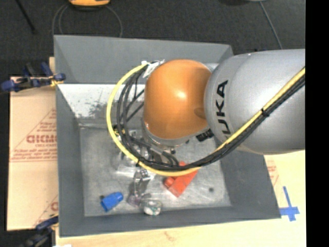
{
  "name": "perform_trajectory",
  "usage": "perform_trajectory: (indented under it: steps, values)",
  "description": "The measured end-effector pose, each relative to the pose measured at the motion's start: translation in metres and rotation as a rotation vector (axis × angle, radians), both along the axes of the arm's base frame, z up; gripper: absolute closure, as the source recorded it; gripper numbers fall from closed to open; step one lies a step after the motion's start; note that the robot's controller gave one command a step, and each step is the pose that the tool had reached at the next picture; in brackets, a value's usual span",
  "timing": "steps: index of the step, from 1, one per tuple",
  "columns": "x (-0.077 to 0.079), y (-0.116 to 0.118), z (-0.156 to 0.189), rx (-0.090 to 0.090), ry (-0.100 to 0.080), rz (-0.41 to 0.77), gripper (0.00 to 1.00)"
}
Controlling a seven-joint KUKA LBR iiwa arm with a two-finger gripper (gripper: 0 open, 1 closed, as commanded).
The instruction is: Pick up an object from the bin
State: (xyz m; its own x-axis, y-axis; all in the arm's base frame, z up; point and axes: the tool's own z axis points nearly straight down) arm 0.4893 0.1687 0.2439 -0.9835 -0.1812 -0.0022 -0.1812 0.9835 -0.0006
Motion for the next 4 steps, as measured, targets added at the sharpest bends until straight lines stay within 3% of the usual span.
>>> perform_trajectory:
  steps: [1,2,3,4]
  values:
    - [0.011,-0.015,-0.122,0.002,-0.003,0.001,0.0]
    - [0.0,0.009,-0.17,0.001,-0.008,0.139,0.0]
    - [0.001,0.01,-0.169,0.004,-0.013,0.136,1.0]
    - [0.01,0.029,0.013,0.002,-0.01,0.297,1.0]
